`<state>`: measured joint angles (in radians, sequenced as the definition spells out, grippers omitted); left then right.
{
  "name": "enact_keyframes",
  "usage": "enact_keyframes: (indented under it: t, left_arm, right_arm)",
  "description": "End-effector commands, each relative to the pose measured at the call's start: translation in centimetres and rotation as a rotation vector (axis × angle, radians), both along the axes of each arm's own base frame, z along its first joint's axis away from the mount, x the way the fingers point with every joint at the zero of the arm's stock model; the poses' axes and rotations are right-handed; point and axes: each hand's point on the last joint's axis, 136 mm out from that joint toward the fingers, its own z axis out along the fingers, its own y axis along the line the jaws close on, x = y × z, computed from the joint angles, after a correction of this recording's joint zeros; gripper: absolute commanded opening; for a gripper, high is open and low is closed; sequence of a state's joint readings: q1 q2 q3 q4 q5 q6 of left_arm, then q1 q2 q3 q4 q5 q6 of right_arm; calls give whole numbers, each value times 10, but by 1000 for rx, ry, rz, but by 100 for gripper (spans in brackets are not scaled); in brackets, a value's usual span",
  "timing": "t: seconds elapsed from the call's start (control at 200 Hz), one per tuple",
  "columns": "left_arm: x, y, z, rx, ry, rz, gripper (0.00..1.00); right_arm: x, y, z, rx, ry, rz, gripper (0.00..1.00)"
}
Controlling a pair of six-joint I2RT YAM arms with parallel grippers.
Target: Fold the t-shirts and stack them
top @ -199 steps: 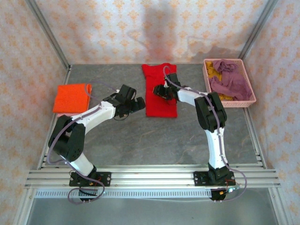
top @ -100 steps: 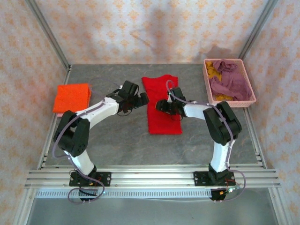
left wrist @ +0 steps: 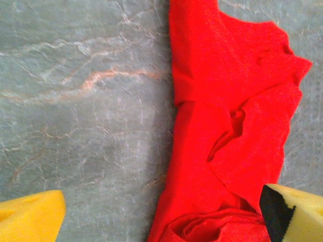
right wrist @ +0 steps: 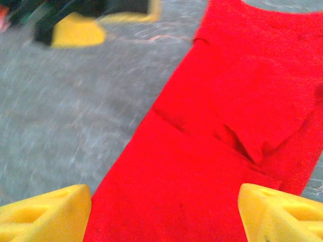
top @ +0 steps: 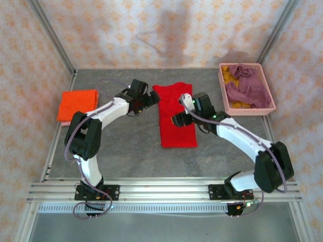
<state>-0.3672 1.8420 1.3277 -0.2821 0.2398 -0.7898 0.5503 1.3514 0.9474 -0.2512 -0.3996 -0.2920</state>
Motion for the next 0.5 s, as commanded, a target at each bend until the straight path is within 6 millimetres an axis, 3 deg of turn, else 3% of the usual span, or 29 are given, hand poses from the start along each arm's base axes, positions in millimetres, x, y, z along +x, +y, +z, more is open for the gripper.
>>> enact_keyframes:
  t: [0.0,0.235,0.37,0.495]
  left_arm:
    - [12,3,6,-39,-18,23,100]
    - [8,12,0,-30,-3,28,100]
    - [6,14,-6,-35,2,41,99]
    - [3,16,-8,-41,2,49,99]
  right_arm:
    - [-44,0,-25,-272,-109,274,77]
    - [-92,1,-59,-575,-139,500,76]
    - [-100,-1,-78,-664,-117,557,76]
    - [-93,0,-93,-724,-109,557,74]
